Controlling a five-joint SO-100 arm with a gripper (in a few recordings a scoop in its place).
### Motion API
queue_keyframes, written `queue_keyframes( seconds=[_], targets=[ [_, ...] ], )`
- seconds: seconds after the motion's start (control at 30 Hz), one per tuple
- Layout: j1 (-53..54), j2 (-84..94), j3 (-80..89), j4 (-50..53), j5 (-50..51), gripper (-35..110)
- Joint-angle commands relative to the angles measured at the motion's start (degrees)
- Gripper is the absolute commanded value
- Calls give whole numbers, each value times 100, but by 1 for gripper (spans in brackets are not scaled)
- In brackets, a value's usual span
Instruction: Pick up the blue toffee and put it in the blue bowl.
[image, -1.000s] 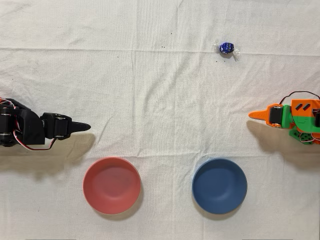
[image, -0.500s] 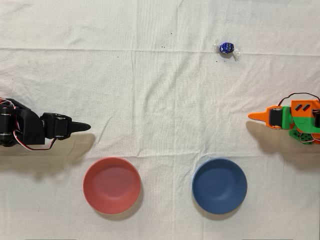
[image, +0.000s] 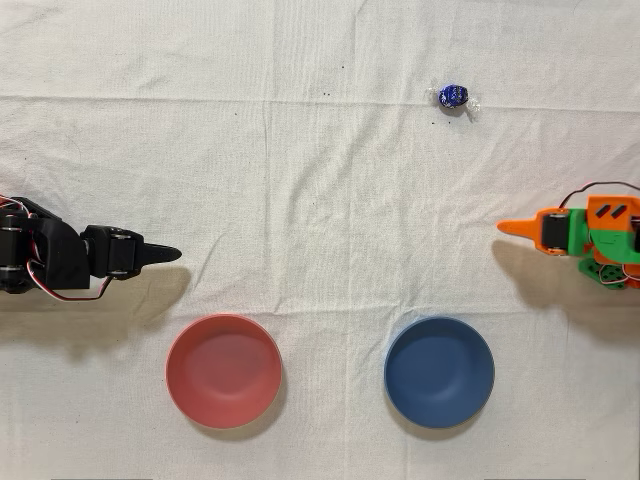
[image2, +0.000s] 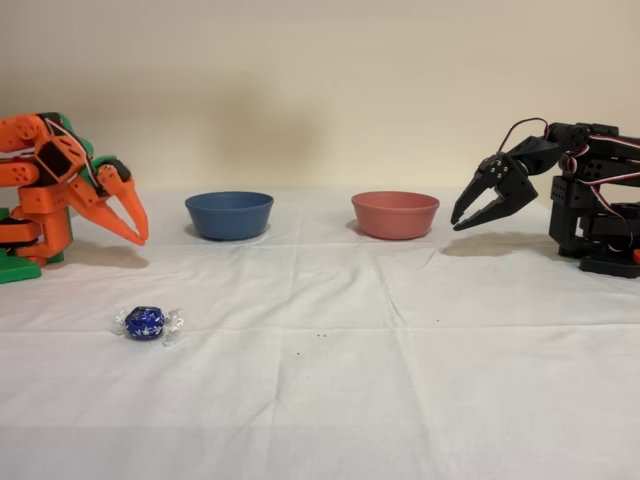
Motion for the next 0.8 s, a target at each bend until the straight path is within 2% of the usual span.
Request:
queue_keyframes(
  seconds=[0.0, 0.23, 0.33, 0.4, 0.47, 0.77],
  targets=[
    [185, -527, -958, 0, -211, 0],
    [773, -2250, -2531, 53, -589, 0],
    [1028, -3234, -3287, 176, -308, 0],
    [1222, -3823, -3762, 334, -677, 0],
    [1389, -4315, -4131, 439, -1573, 0],
    [2109, -5739, -5273, 352, -738, 0]
  ],
)
